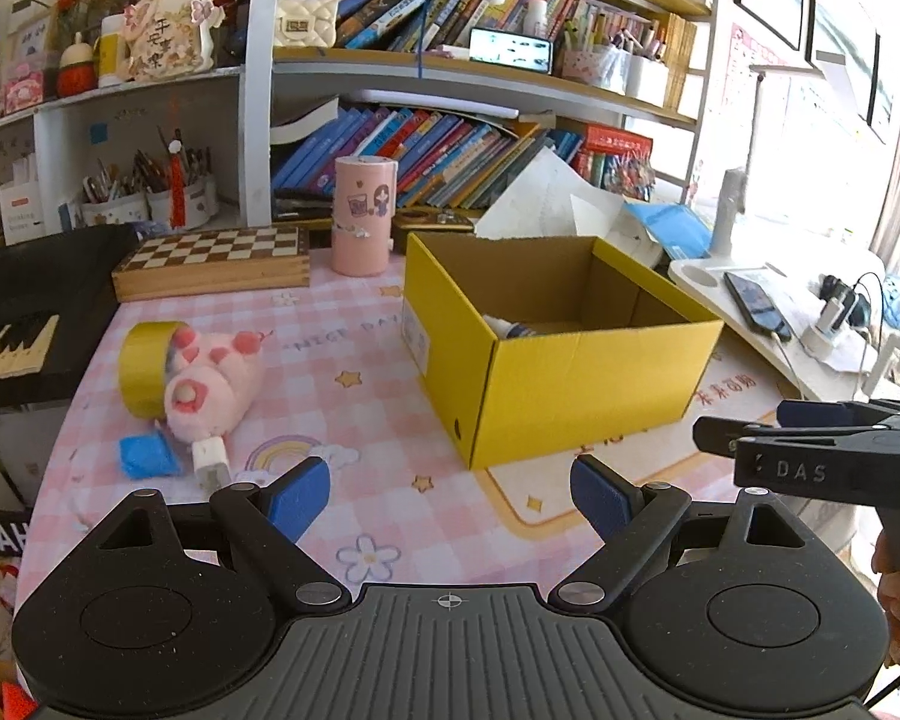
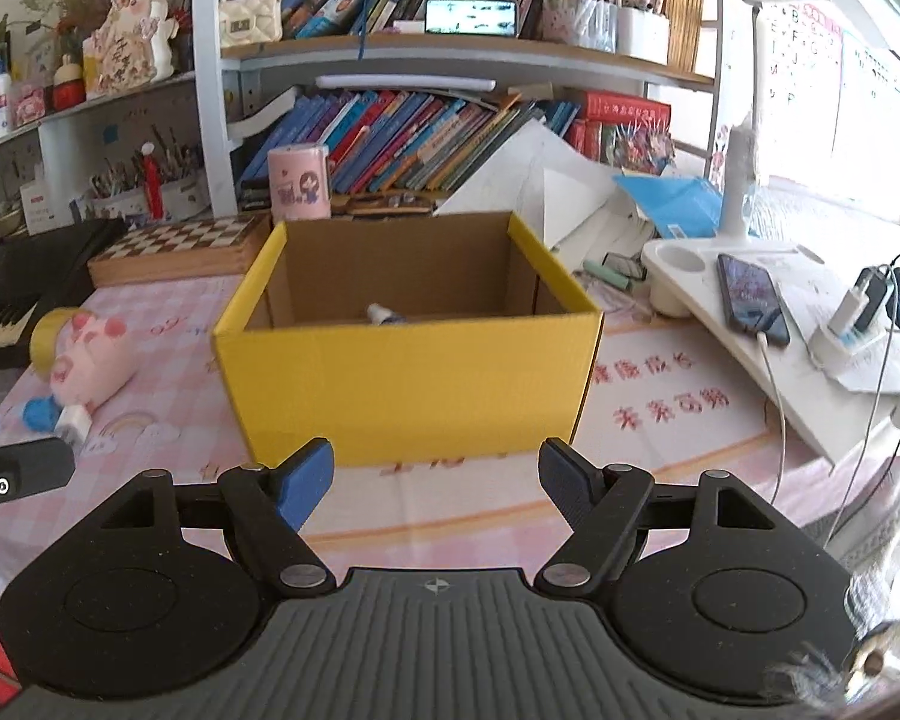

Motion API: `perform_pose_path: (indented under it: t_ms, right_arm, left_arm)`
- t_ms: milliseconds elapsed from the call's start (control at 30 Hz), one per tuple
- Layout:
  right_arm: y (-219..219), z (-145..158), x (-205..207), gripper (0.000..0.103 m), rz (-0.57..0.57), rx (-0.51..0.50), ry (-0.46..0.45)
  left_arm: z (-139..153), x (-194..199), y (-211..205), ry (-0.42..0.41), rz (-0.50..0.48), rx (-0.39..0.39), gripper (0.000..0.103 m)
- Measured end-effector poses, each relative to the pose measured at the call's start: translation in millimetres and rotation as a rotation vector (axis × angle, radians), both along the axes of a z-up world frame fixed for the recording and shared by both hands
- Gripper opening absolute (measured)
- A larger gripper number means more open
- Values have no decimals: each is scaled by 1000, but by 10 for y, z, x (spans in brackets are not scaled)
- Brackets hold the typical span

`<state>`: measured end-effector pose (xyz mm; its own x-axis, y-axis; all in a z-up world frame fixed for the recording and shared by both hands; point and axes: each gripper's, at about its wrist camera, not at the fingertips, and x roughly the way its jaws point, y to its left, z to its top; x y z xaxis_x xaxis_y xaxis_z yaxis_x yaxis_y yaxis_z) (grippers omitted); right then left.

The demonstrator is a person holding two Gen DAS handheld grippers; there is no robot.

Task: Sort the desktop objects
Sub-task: 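Raise both open tools out of the yellow box and pull back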

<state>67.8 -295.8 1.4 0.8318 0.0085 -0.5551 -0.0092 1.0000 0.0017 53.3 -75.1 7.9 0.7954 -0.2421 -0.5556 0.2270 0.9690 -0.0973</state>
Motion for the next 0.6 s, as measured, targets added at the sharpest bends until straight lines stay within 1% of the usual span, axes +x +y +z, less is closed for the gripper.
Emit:
perform_pose_path:
  t_ms: [467,600]
  right_arm:
    - [366,-154,-345,76,42,24,89]
    - [457,-177,-423,77,60,23,101]
  left_arm:
    - [-71,-339,272,40,3,2,90]
    - [-74,-410,344,41,8,1,90]
